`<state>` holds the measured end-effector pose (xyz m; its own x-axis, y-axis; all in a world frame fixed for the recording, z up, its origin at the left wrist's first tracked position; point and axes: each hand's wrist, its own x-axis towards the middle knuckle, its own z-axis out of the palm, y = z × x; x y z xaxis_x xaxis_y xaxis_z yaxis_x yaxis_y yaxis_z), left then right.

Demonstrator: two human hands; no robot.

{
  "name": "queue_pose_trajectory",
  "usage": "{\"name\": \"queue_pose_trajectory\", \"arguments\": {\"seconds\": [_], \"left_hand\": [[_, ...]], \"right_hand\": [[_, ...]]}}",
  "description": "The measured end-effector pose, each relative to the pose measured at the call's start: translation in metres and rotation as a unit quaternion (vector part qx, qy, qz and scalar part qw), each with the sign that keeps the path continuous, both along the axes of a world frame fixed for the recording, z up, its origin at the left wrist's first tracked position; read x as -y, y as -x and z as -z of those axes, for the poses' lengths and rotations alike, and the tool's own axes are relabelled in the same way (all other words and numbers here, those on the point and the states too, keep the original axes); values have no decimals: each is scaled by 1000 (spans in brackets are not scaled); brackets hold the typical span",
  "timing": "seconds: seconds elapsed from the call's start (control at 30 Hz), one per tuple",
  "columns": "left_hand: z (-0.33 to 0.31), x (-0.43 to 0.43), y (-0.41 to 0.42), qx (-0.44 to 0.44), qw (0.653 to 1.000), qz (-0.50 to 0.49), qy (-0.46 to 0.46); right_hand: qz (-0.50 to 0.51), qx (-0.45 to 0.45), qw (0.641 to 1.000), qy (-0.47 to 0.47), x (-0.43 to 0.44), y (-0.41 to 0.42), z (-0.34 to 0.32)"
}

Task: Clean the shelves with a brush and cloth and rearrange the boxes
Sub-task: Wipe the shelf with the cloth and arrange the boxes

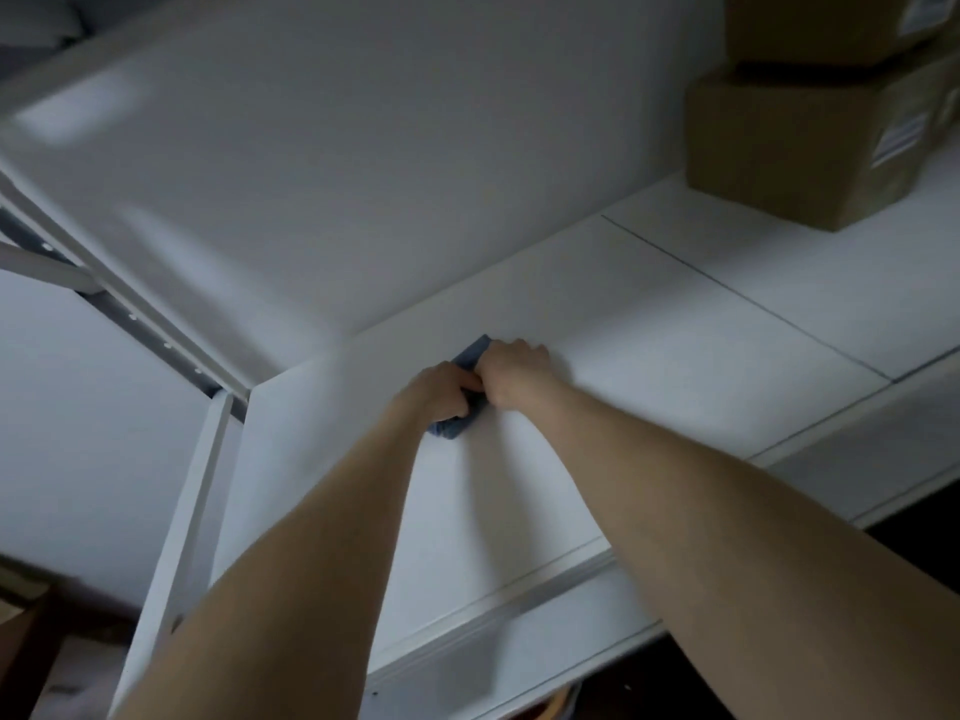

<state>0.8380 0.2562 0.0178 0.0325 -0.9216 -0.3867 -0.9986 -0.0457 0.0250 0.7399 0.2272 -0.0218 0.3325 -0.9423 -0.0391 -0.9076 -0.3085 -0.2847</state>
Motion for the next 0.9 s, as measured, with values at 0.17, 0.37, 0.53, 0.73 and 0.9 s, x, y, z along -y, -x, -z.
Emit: {"name": "queue_pose_trajectory", "arguments": {"seconds": [0.17, 0.37, 0.53, 0.73, 0.9], "left_hand": [[2, -12, 64, -2, 999, 45, -23], [-2, -39, 60, 121, 989, 74, -42], [-9, -65, 8, 129, 988, -20, -79], [-14, -107, -74, 107, 977, -125, -134], [-13, -120, -107, 110, 964, -160, -181]], "right_hand": [[66, 16, 997, -46, -15, 65, -5], [32, 31, 995, -85, -49, 65, -18], [-54, 54, 990, -117, -81, 11, -23], [-149, 74, 970, -179, -118, -73, -20], [-212, 33, 956, -201, -139, -108, -21]]}}
